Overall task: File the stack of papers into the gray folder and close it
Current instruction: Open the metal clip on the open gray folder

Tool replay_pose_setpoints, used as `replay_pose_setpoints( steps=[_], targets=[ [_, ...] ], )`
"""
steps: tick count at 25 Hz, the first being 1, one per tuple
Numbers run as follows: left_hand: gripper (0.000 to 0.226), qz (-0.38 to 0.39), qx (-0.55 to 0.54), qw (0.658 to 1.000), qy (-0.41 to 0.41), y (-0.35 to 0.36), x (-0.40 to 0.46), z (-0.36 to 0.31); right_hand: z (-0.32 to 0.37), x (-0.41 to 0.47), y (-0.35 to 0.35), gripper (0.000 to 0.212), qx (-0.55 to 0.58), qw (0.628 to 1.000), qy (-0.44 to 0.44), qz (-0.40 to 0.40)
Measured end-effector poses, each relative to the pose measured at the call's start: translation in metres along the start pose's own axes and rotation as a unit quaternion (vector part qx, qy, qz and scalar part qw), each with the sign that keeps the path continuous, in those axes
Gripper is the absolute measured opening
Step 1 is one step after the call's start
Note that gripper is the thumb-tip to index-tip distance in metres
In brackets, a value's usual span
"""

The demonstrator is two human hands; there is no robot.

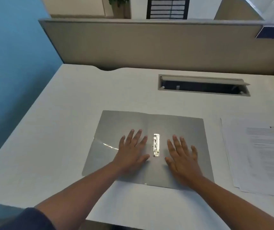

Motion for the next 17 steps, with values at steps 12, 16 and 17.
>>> replay_pose_setpoints(
  steps=[12,16,17],
  targets=[
    [0.090,0.046,-0.067,0.996,-0.046,0.036,-0.001,0.018,0.004,0.001,0.019,0.065,0.003,0.992,0.035,0.123],
    [0.090,0.056,-0.055,0.994,-0.071,0.029,0.009,0.013,0.008,0.022,0.002,0.066,0.008,0.987,0.063,0.145],
    [0.090,0.060,-0.050,0.994,-0.075,0.027,0.012,0.011,0.009,0.024,0.001,0.070,0.006,0.987,0.061,0.150]
  ],
)
Point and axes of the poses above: each hand's wrist, its own x-axis towards the middle knuckle, its own y-axis out of the palm, z = x × y, the point moved 4 cm from there along x, towards the middle knuckle, and after that the axes turned 14 degrees about -x, right-handed, at the moved point
